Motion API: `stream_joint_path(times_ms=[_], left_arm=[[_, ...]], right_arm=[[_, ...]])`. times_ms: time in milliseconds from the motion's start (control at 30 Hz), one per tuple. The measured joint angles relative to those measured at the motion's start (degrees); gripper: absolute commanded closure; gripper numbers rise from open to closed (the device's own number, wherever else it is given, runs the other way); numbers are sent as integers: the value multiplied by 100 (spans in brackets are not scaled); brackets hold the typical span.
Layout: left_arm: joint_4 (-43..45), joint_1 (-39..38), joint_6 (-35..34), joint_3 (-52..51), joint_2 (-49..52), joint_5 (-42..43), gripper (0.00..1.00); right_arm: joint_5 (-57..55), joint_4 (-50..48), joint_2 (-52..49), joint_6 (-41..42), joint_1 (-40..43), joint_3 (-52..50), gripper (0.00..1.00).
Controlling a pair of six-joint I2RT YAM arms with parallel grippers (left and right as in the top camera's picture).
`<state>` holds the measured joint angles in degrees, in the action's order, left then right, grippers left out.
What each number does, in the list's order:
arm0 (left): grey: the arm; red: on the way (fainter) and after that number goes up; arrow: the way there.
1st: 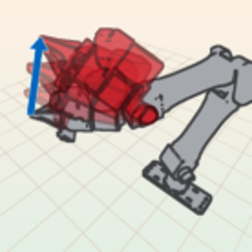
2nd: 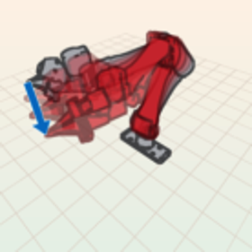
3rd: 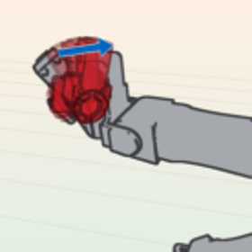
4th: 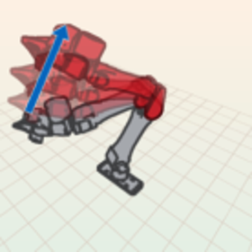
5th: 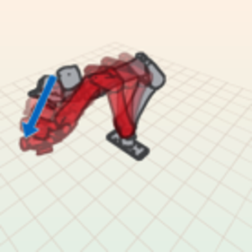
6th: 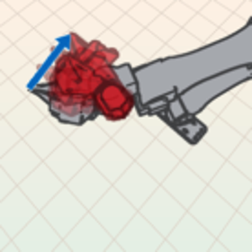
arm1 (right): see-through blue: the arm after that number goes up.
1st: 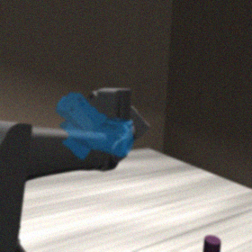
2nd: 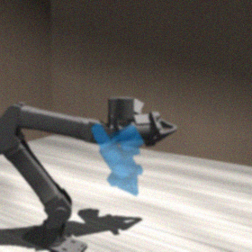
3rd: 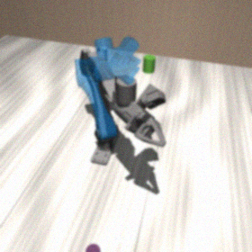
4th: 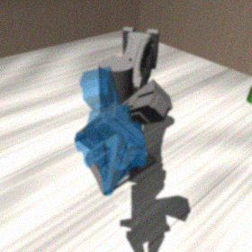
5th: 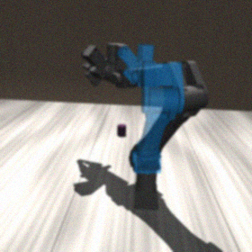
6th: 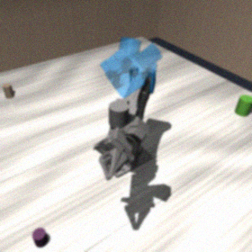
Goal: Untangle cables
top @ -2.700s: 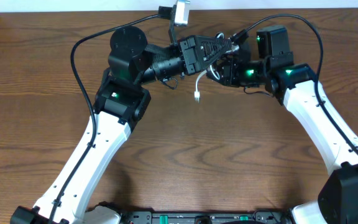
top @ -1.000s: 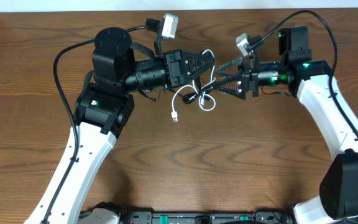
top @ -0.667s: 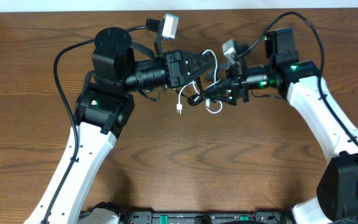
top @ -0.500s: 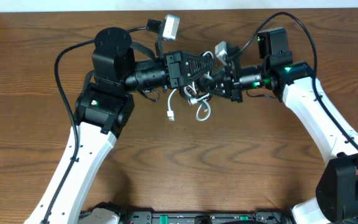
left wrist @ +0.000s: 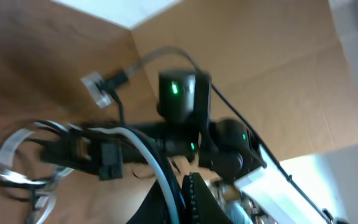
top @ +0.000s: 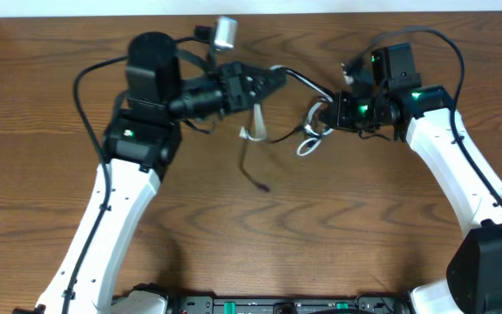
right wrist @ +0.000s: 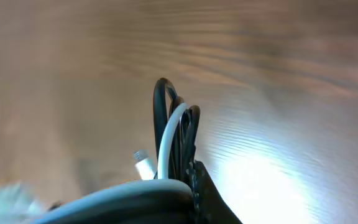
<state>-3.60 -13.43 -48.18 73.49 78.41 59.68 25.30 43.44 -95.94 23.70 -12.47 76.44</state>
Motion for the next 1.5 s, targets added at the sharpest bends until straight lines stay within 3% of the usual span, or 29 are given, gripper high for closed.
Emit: stream_joint_path(times_ms=[233,467,767,833,967,1067,1367,1500], left_arm=[[-76,901,203,0,-9,-9,93],[-1663,1447,1093,9,-63,-581,93],[-3423,1445,2317,31,-144,-2149,92],[-3593,1445,2409,31,-146,-2437,83],[-3853,1456,2538,31,-149,-2809,50],[-4059,1458,2590,31,-149,-2968,41],[-4175,1434,2769,33,-146,-3045,39],[-4210,1211,2970,31,-138,-2601,39]], right_arm=[[-942,599,0,173,0,0,99],[186,1078,-74,-1215,52,-13,99],[815,2369,-109,-2769,107,-35,99],[962,2481,-109,-3056,33,-37,99],[1088,2514,-116,-3357,-173,-39,99],[1165,2507,-116,-3501,-278,-44,99],[1858,2164,-118,-3571,-208,-48,99],[2341,2162,-118,-4028,-168,-48,99]])
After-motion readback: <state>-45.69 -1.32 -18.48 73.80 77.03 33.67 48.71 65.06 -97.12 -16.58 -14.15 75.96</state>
